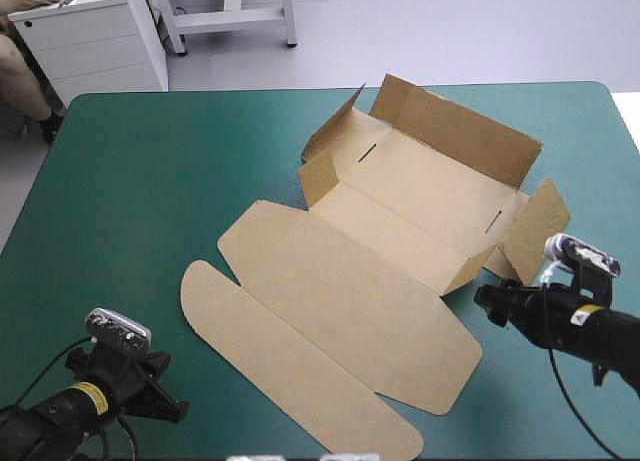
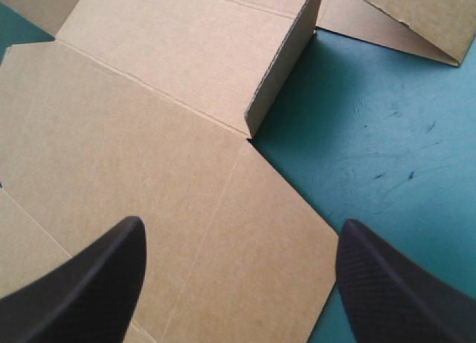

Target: Fold the box

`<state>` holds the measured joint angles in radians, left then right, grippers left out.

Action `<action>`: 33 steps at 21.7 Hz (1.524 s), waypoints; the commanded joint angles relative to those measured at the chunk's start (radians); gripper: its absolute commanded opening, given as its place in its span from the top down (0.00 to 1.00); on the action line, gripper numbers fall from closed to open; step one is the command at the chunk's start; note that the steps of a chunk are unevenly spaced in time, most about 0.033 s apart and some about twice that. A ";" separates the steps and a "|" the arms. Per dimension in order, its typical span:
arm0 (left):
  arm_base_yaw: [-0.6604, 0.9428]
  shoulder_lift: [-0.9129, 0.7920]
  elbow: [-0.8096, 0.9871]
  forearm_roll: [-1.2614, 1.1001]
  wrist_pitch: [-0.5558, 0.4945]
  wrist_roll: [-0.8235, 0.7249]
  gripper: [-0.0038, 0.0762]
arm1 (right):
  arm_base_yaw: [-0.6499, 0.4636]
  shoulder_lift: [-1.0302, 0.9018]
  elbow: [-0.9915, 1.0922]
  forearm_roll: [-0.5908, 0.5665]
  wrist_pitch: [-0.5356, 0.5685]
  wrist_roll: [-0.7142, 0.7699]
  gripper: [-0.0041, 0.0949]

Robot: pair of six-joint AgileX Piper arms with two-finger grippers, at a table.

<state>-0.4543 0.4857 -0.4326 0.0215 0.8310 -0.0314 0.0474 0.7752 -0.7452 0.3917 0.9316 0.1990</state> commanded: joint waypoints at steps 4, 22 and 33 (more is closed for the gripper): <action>-0.007 0.006 -0.033 -0.003 -0.051 -0.005 0.96 | -0.001 0.323 -0.156 0.045 -0.089 0.042 0.29; -0.007 0.006 -0.033 -0.003 -0.051 -0.005 0.96 | -0.001 0.646 -0.265 0.056 -0.090 0.101 0.53; -0.007 0.006 -0.033 -0.003 -0.048 -0.005 0.96 | -0.001 0.646 -0.265 0.031 -0.114 -0.066 0.98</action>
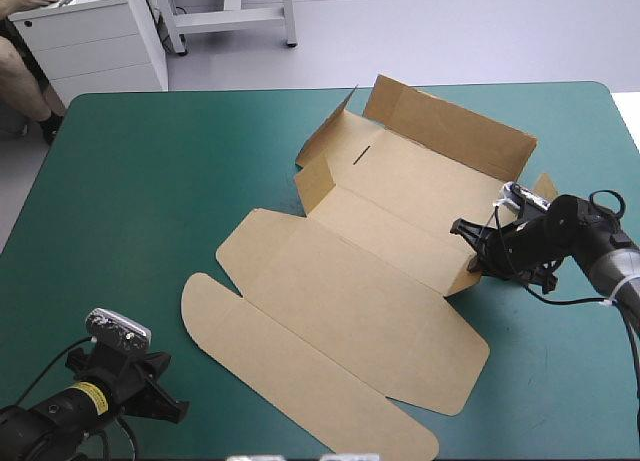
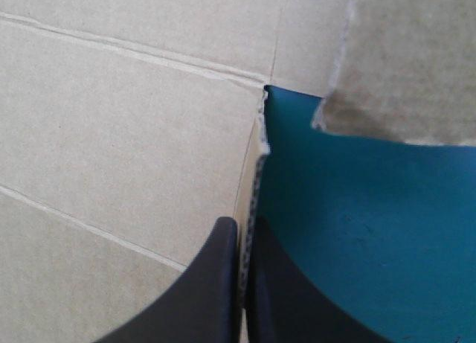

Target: Fold the box

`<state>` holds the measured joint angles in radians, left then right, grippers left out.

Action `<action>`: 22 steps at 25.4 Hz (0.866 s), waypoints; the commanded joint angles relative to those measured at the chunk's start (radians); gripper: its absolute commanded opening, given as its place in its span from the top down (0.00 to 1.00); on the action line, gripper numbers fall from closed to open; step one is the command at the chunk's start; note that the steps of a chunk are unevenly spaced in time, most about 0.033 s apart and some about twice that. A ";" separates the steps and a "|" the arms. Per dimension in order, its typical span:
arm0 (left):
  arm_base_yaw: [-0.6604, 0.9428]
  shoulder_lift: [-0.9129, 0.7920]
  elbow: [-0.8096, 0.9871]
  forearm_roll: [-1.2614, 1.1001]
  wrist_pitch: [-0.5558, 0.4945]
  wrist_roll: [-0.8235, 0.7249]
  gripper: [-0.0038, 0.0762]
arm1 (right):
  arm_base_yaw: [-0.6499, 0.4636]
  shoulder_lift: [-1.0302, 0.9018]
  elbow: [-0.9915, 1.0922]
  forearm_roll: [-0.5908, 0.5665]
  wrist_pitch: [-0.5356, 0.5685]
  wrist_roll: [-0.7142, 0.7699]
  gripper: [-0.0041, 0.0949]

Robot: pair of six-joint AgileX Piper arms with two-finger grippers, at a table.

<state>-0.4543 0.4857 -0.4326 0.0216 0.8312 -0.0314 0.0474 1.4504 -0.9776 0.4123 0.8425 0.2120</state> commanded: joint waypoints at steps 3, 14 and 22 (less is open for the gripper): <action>-0.007 0.006 -0.045 -0.001 -0.040 -0.005 0.96 | -0.001 -0.029 -0.068 0.014 -0.034 -0.188 0.98; -0.007 0.006 -0.311 0.087 -0.011 0.002 0.96 | -0.001 -0.029 -0.406 -0.086 0.122 -0.612 0.98; -0.007 0.006 -0.346 0.087 -0.011 0.002 0.96 | 0.001 -0.006 -0.586 -0.066 0.110 -0.927 0.98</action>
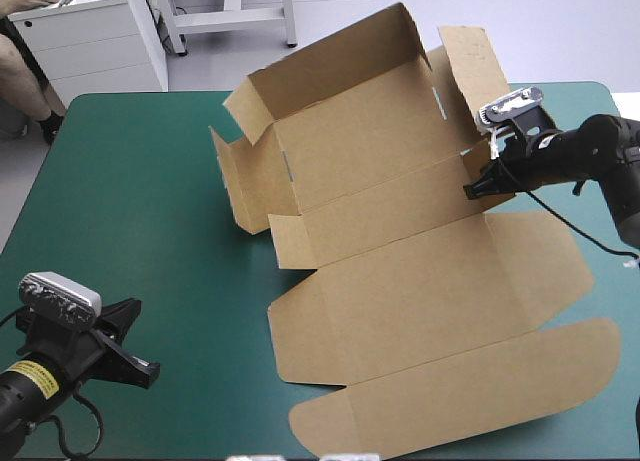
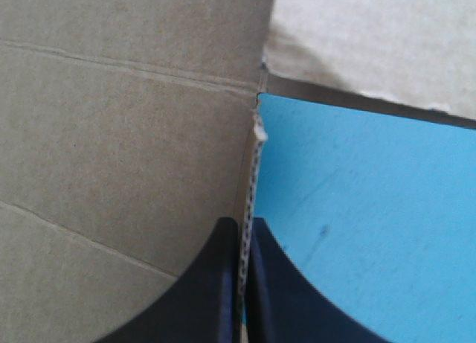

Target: Fold the box

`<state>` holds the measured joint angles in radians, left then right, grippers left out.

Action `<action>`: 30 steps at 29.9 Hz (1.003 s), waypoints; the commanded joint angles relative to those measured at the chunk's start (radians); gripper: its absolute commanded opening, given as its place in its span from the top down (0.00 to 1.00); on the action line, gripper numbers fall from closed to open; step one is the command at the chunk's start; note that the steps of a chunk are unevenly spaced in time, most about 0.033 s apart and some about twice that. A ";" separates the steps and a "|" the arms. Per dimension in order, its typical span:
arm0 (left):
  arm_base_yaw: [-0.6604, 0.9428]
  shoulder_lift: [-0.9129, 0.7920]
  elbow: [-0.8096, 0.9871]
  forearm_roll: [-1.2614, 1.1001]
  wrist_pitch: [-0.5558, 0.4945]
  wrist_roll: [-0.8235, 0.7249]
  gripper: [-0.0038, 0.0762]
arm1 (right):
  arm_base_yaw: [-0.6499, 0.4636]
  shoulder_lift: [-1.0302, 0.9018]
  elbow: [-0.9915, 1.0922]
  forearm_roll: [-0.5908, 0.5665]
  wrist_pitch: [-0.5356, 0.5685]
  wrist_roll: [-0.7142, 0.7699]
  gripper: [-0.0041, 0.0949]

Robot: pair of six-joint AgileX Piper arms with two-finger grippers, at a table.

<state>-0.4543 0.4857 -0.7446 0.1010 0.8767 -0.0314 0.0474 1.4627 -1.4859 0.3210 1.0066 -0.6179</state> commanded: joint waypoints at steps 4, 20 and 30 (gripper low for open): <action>-0.007 0.006 -0.034 0.008 -0.056 0.002 0.96 | 0.046 0.026 -0.150 0.018 -0.052 -0.176 0.98; -0.007 0.006 -0.034 0.006 -0.056 0.002 0.96 | 0.380 0.213 -0.259 -0.140 -0.184 -0.535 0.98; -0.007 0.006 -0.034 0.006 -0.040 0.002 0.96 | 0.474 0.336 -0.259 -0.155 -0.184 -0.568 0.98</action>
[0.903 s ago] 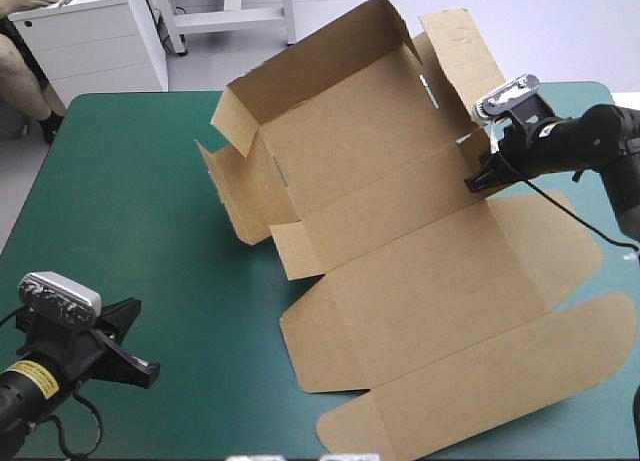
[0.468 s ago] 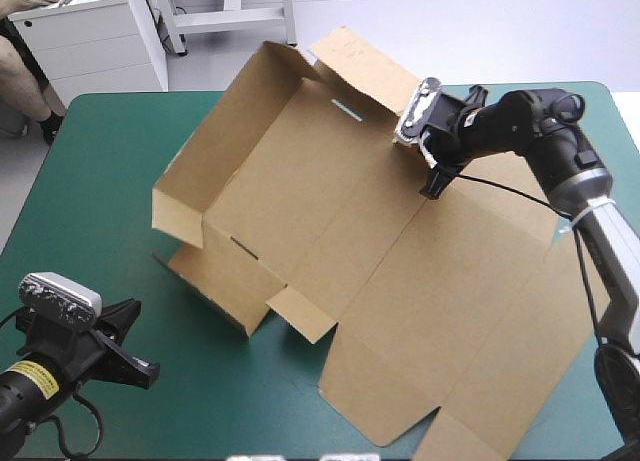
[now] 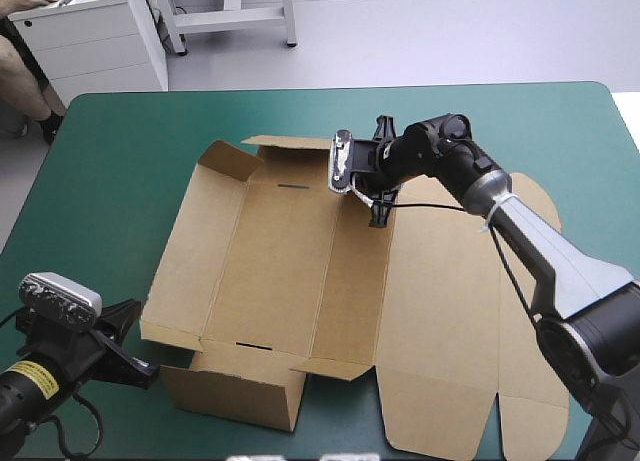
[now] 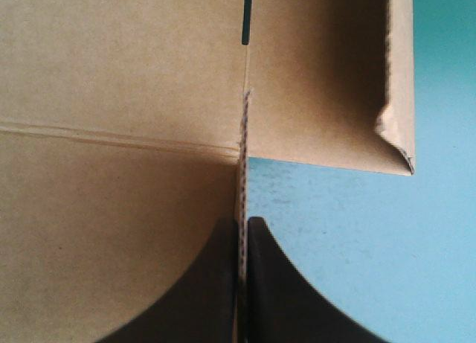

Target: Fold the box

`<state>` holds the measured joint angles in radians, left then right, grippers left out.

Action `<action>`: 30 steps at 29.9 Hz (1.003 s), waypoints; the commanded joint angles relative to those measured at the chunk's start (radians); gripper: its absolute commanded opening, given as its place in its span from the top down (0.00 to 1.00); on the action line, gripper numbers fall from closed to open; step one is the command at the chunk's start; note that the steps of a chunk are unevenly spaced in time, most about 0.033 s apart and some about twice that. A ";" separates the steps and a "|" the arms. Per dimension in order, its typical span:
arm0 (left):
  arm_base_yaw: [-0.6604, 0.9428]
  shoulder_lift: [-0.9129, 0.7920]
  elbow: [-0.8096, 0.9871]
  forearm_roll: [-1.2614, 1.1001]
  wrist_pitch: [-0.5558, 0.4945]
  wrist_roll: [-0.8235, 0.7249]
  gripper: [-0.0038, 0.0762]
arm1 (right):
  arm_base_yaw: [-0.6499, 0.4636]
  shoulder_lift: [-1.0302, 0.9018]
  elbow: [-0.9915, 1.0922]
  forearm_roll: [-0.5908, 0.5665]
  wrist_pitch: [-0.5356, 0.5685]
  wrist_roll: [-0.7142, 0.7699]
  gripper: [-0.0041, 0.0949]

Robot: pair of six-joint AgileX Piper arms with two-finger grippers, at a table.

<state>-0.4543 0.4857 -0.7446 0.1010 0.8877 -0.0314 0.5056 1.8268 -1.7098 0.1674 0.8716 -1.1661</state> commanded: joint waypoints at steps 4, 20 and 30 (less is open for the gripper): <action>-0.007 0.006 -0.034 0.006 -0.051 0.002 0.96 | 0.039 -0.006 -0.036 -0.008 -0.049 -0.095 0.98; -0.007 0.006 -0.034 0.005 -0.051 0.002 0.96 | 0.049 0.007 -0.036 -0.010 -0.099 -0.139 0.81; -0.007 0.006 -0.034 0.005 -0.051 0.000 0.96 | 0.049 -0.010 -0.036 -0.154 -0.097 0.132 0.32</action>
<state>-0.4543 0.4857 -0.7454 0.1014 0.8921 -0.0314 0.5569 1.8875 -1.7124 0.0697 0.8160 -1.1727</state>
